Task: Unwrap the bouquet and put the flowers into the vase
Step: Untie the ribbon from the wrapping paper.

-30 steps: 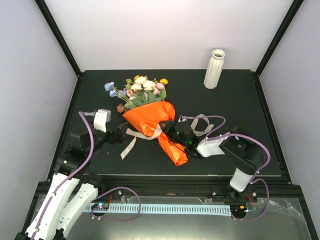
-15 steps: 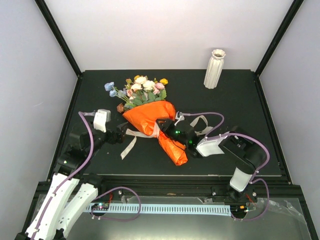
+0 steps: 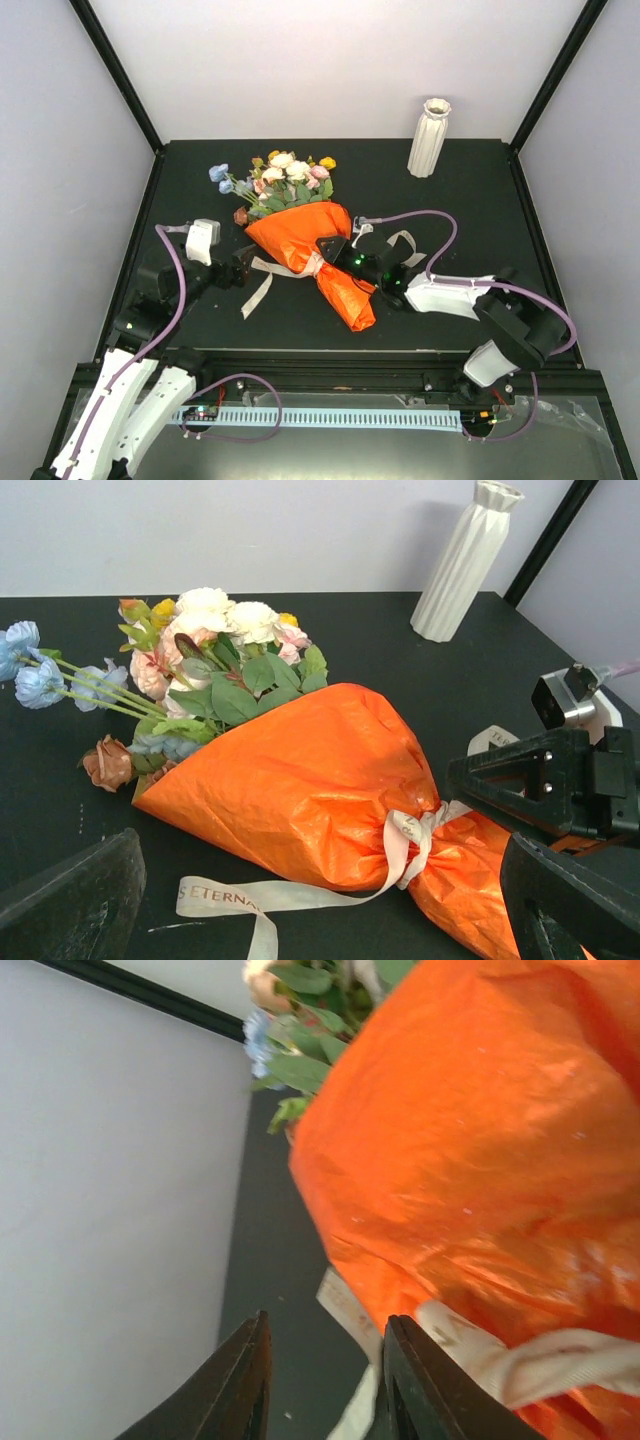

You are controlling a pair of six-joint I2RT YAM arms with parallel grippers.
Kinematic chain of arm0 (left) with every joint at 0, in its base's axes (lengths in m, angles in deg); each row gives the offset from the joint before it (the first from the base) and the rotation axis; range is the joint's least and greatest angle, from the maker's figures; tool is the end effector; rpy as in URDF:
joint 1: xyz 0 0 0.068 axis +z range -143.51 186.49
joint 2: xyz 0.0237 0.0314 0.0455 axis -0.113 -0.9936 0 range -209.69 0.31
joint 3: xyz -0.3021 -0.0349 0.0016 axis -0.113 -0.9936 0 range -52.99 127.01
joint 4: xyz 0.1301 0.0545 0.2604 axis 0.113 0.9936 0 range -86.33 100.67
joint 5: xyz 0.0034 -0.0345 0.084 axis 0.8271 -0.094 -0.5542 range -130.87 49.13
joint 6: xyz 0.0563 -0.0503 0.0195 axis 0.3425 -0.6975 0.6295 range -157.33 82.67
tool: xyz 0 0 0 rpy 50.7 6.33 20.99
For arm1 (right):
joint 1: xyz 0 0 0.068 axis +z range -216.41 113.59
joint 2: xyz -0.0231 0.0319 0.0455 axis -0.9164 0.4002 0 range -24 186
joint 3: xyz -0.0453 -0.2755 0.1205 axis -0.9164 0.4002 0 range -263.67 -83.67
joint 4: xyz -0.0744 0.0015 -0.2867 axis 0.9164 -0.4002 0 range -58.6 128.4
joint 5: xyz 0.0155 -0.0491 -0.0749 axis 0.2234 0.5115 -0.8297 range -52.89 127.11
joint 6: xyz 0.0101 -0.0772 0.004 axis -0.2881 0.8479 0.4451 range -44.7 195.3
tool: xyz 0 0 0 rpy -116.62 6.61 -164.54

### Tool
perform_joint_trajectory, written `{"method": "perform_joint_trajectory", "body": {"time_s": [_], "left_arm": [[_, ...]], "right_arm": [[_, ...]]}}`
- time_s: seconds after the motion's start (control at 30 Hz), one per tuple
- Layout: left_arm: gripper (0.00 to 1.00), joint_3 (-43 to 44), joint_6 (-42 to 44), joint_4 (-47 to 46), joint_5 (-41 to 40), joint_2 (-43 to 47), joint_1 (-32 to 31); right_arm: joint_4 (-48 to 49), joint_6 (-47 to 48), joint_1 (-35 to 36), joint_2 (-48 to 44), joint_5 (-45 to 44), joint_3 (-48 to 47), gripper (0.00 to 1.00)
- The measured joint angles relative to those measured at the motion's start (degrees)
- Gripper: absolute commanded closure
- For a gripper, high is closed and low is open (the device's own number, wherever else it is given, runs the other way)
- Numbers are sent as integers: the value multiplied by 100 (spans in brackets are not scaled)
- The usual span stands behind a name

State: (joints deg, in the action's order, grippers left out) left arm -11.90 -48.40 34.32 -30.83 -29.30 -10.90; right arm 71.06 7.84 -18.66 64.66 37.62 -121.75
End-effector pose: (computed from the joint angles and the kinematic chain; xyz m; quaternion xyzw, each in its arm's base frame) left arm 0.1477 -0.0584 0.3289 0.0954 0.8078 -0.2109 0.5421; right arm 0.2496 0.2759 0.1867 0.1358 0.7971 0.4987 0.3121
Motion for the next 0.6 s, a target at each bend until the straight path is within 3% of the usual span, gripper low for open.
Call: {"method": "perform_joint_trajectory", "body": {"time_s": [0.27, 0.6], "left_arm": [[1, 0, 0, 2, -15, 0, 0], [1, 0, 0, 0, -20, -2, 0]], "right_arm": [[-1198, 83, -4, 44, 146, -153, 58], [-1191, -219, -4, 881, 595, -457, 57]]}}
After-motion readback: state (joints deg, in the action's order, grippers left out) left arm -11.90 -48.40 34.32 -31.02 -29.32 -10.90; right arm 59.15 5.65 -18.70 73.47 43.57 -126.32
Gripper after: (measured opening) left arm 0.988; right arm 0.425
